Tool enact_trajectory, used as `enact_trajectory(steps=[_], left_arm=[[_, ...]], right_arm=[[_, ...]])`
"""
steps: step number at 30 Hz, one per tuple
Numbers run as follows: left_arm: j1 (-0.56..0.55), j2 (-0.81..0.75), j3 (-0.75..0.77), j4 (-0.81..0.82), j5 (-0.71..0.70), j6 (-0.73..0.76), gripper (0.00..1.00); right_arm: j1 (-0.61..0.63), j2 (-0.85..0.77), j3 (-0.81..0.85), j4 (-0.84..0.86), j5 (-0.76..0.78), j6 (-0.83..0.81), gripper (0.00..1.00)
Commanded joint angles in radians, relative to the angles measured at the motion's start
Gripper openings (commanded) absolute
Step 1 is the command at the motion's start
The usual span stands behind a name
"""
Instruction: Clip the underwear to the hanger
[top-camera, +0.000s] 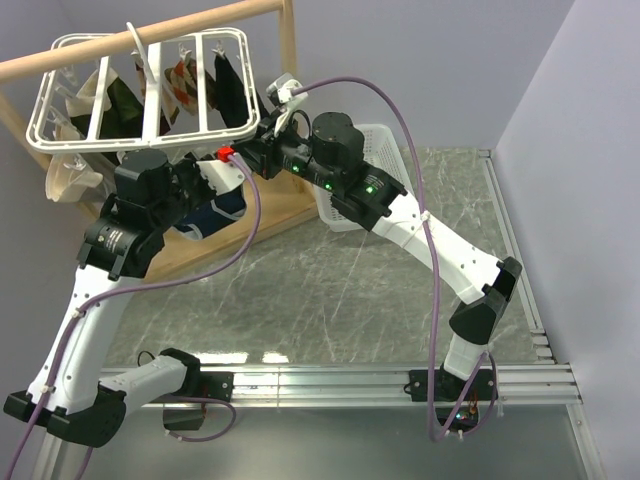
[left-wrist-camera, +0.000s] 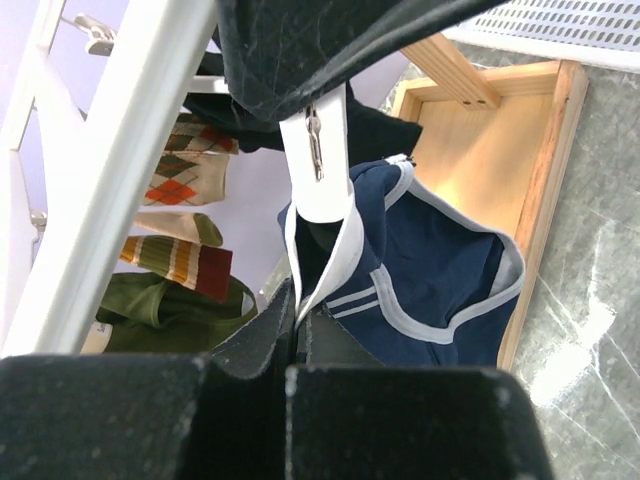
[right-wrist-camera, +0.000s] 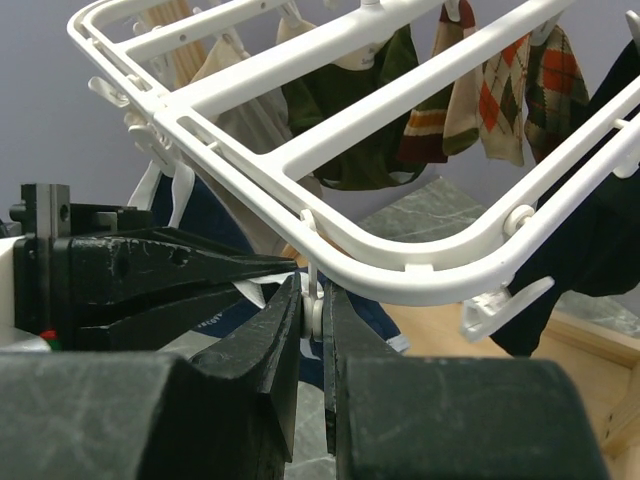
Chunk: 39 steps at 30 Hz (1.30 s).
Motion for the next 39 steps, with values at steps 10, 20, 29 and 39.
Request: enact_trajectory(steps=[10,20,29,39], left_arm=[[0.003,0.000,0.048,0.013,0.056,-0.009,0.00],[0.003,0.006,0.072,0.038,0.082,-0.049,0.00],[0.003,0.022,0.106,0.061,0.115,-0.081,0.00],[0.003,0.023,0.119,0.046,0.158,-0.095,0.00]], right_arm=[[0.018,-0.036,0.003,-0.071,0.018,-0.012,0.00],[0.050,-0.035,-0.006,-0.068,0.058,-0.080,0.00],[0.062,-0.030,-0.002,-0.071,0.045,-0.108,0.00],[0.062,-0.024,0.003,-0.065,0.055,-0.108,0.14]])
